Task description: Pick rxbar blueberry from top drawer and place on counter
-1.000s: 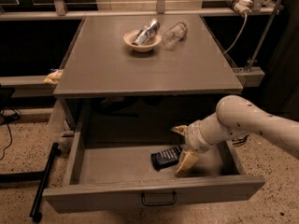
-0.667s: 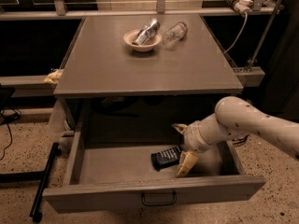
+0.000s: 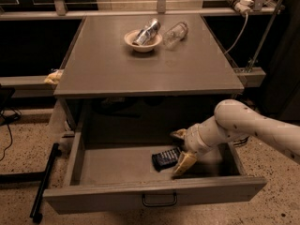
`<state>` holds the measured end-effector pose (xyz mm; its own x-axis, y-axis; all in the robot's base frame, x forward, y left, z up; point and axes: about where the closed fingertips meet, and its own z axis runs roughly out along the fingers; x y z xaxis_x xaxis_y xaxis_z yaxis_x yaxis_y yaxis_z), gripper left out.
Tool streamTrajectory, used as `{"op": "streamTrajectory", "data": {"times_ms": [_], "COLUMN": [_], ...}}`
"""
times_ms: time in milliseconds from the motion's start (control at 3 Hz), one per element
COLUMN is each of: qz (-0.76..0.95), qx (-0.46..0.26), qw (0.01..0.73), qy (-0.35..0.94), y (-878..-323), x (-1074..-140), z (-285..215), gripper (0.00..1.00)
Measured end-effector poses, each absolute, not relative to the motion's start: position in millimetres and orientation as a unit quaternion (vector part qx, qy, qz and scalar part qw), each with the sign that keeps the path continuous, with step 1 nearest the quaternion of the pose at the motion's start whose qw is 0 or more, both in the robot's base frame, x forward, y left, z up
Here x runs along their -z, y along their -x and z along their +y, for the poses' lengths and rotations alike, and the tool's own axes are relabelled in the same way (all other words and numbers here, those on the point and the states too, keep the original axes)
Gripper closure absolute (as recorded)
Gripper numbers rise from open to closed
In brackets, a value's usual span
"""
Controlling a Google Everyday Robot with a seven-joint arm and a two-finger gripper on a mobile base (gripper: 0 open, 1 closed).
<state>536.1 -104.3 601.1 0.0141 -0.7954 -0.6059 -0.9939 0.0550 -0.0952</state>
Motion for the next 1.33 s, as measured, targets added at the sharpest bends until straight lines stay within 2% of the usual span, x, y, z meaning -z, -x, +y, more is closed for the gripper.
{"op": "streamTrajectory", "data": {"times_ms": [1000,1333], "qz": [0.687,0.693], "qx": [-0.194,-0.187], "qw": [0.247,0.233], "qy": [0.655,0.656], "y": [-531.5,-526.3], "x": [-599.3,-608.4], "z": [-109.6,-112.9], "gripper": [0.87,1.00]}}
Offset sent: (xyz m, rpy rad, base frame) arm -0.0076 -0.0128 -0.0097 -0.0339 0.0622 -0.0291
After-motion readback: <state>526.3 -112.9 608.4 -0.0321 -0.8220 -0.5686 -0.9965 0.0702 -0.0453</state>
